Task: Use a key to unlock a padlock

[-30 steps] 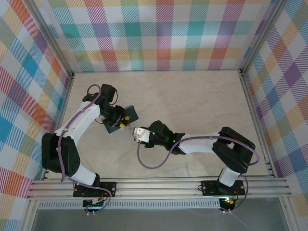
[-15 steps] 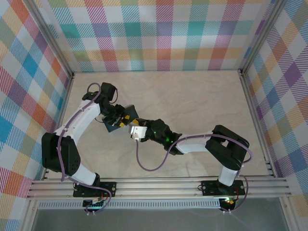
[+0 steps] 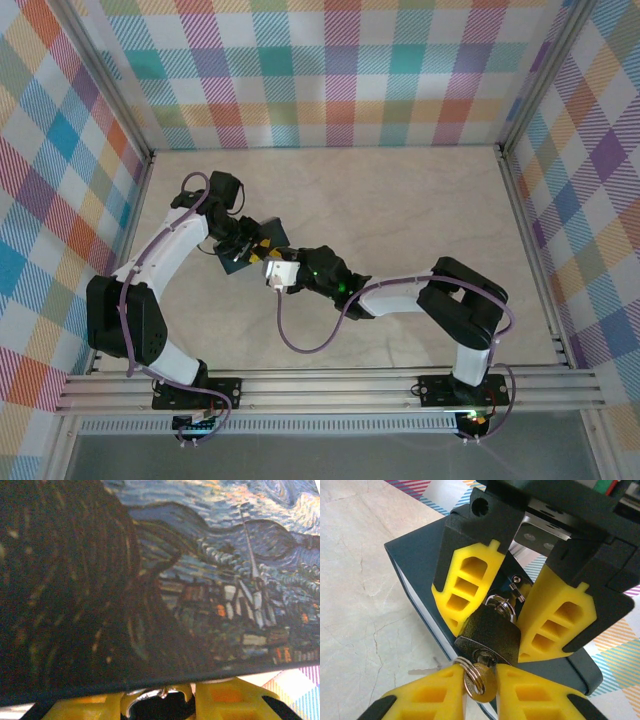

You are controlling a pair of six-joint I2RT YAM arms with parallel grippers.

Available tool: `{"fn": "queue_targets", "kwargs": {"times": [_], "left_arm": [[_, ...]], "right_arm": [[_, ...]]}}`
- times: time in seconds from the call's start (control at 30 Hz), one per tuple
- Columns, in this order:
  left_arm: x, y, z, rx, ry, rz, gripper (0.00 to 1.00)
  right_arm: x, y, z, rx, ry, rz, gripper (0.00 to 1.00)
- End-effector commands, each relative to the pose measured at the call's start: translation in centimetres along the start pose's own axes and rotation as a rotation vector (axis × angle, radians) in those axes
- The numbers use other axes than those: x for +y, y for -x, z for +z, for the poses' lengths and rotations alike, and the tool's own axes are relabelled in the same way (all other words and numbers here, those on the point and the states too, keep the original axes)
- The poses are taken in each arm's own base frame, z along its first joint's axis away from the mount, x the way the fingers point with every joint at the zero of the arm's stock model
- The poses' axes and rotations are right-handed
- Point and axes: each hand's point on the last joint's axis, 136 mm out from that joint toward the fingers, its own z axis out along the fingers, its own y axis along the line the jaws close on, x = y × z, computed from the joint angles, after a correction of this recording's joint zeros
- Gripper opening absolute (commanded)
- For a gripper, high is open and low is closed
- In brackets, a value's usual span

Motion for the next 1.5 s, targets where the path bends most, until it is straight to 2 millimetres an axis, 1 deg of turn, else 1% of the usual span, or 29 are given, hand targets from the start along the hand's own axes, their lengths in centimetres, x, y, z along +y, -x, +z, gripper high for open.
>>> {"fn": "queue_targets", "kwargs": {"times": [0.0,0.07,0.1,0.17,0.2,0.23,0.3,0.37,0.43,0.53,0.57,0.6,0.63,0.67,0.73,0.8,0.83,0.87,0.9,0.93,0.97,1.03,1.1,1.17,1.23,1.3,1.37,1.47], "left_arm": [[-1.4,-0.8,-1.4,0.009,-0.072,0.028,0.00],[-1.5,-0.8,-1.4,0.010,-0.076,0.025,0.00],[-1.6,-0.8,-1.3,0.010,-0.079,0.023,0.00],[-1.7,-0.8,-1.4,0.004,-0.088,0.018,0.00],[-1.8,-0.8,-1.4,0.002,-0.095,0.017,0.00],[-2.0,-0.7,-1.5,-0.003,-0.105,0.015,0.00],[-2.3,-0.8,-1.6,-0.011,-0.120,0.015,0.00],[-2.5,-1.0,-1.5,-0.018,-0.136,0.015,0.00],[-2.7,-1.2,-1.3,-0.024,-0.153,0.006,0.00],[-2.8,-1.3,-1.0,-0.035,-0.181,-0.022,0.00],[-2.8,-1.3,-1.0,-0.039,-0.189,-0.033,0.00],[-2.8,-1.3,-1.0,-0.045,-0.195,-0.042,0.00],[-2.8,-1.2,-1.0,-0.052,-0.204,-0.050,0.00],[-2.9,-1.2,-1.1,-0.058,-0.211,-0.053,0.00],[-2.9,-1.1,-1.2,-0.066,-0.210,-0.049,0.00],[-2.8,-1.0,-1.4,-0.075,-0.200,-0.036,0.00],[-2.8,-1.0,-1.5,-0.079,-0.199,-0.028,0.00],[-2.7,-0.9,-1.5,-0.084,-0.191,-0.024,0.00],[-2.6,-0.8,-1.4,-0.087,-0.187,-0.020,0.00],[-2.6,-0.8,-1.2,-0.082,-0.184,-0.019,0.00],[-2.6,-0.8,-1.0,-0.074,-0.183,-0.016,0.00],[-2.7,-0.8,-0.7,-0.062,-0.180,-0.009,0.00],[-2.8,-0.8,-0.8,-0.065,-0.182,0.001,0.00],[-2.9,-0.6,-1.2,-0.078,-0.178,0.020,0.00],[-3.0,-0.5,-1.5,-0.089,-0.172,0.035,0.00],[-3.4,-0.5,-1.5,-0.080,-0.176,0.045,0.00],[-3.8,-0.6,-1.5,-0.069,-0.180,0.053,0.00],[-4.0,-0.4,-1.3,-0.068,-0.177,0.053,0.00]], "right_arm": [[-1.0,0.8,0.6,-0.027,-0.020,0.019,0.13],[-1.1,0.9,0.4,-0.027,-0.012,0.052,0.05],[-1.0,0.9,0.4,-0.023,-0.005,0.073,0.03],[-1.3,0.9,0.1,-0.012,-0.006,0.150,0.00],[-1.5,1.0,0.0,-0.005,-0.009,0.186,0.00],[-1.8,0.9,-0.2,0.008,-0.020,0.264,0.00],[-2.6,0.8,-0.5,0.028,-0.050,0.450,0.00],[-3.0,0.9,-0.6,0.036,-0.061,0.683,0.00],[-3.6,1.3,-0.6,0.018,-0.084,0.916,0.00],[-4.5,1.2,-0.8,-0.005,-0.139,1.244,0.00],[-4.6,0.7,-0.8,0.006,-0.163,1.362,0.00],[-4.1,-0.1,-0.8,0.041,-0.176,1.463,0.00],[-3.7,-0.3,-0.7,0.037,-0.173,1.572,0.00],[-3.7,0.1,-0.7,-0.008,-0.152,1.657,0.00],[-2.9,0.8,-0.6,-0.034,-0.097,1.738,0.00],[-2.3,1.8,-0.9,-0.029,-0.019,1.696,0.00],[-1.8,2.0,-1.2,0.013,0.015,1.642,0.00],[-0.9,1.5,-1.5,0.077,0.033,1.576,0.02],[-0.4,0.6,-2.0,0.149,0.022,1.534,0.07],[0.0,0.0,-2.6,0.190,0.029,1.473,0.15],[0.4,-0.4,-3.1,0.217,0.046,1.431,0.20],[0.4,-2.4,-4.5,0.307,0.019,1.389,0.31],[-0.4,-3.5,-5.7,0.332,-0.002,1.358,0.34],[-1.5,-4.0,-6.5,0.338,-0.018,1.322,0.37],[-2.4,-3.6,-6.7,0.332,-0.009,1.252,0.38],[-2.8,-2.3,-6.4,0.307,0.047,1.168,0.40],[-2.9,-0.5,-5.8,0.254,0.125,1.066,0.42],[-3.1,0.6,-4.4,0.197,0.166,0.944,0.43]]}}
